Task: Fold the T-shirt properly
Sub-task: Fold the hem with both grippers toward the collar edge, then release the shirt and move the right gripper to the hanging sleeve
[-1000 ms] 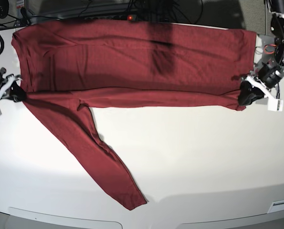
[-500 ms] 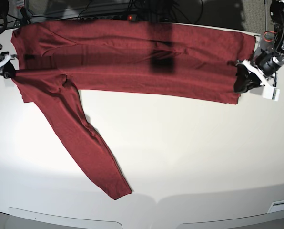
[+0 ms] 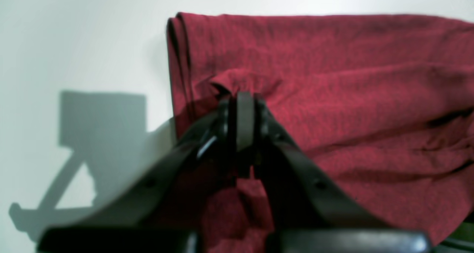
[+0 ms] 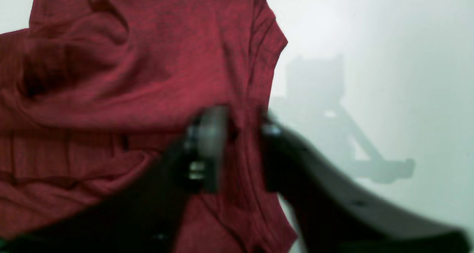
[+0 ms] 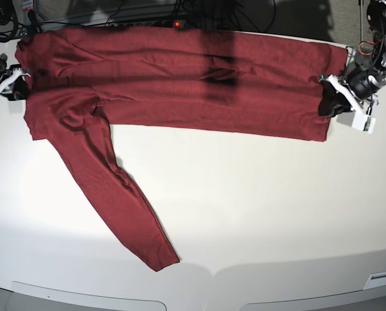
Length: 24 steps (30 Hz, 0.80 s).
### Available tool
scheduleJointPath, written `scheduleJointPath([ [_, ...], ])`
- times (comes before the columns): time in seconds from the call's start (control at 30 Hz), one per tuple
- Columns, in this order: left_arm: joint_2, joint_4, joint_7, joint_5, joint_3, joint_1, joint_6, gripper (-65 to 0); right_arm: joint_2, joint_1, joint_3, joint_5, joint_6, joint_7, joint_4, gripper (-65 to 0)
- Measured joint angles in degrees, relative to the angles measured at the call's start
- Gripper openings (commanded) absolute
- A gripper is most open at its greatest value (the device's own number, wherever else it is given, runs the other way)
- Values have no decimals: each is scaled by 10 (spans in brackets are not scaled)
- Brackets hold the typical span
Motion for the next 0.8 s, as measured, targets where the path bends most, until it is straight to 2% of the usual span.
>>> scheduleJointPath([
  [0.03,0,0,0,-2,0,0,0,-484,0,4,0,11,0,0,0,-336],
  [0.1,0,0,-8,-6,0,0,0,-358,0,18,0,35,0,-7,-1,-324],
  [0.17,0,0,-17,-21,0,0,1,-291,0,39,1,55,0,-34,-1,-324],
  [0.27,0,0,-17,-33,0,-3,1,-281,-2,84,0,74,0,-106,-2,-324],
  [0.4,0,0,-18,-74,0,-5,1,-281,-1,159,-26,74,0,-129,-9,-324],
  [0.47,0,0,-22,-105,0,-5,1,-281,0,200,-62,70,0,-133,-17,-324],
  [0.57,0,0,-21,-112,0,-5,2,-281,-1,260,-138,38,0,-137,-37,-324],
  [0.67,0,0,-22,-113,0,-5,2,-281,-3,328,-215,-3,-32,-141,-68,-324],
  [0.8,4,0,-21,-112,0,-5,2,-281,1,428,-301,-16,-44,-133,-148,-324],
])
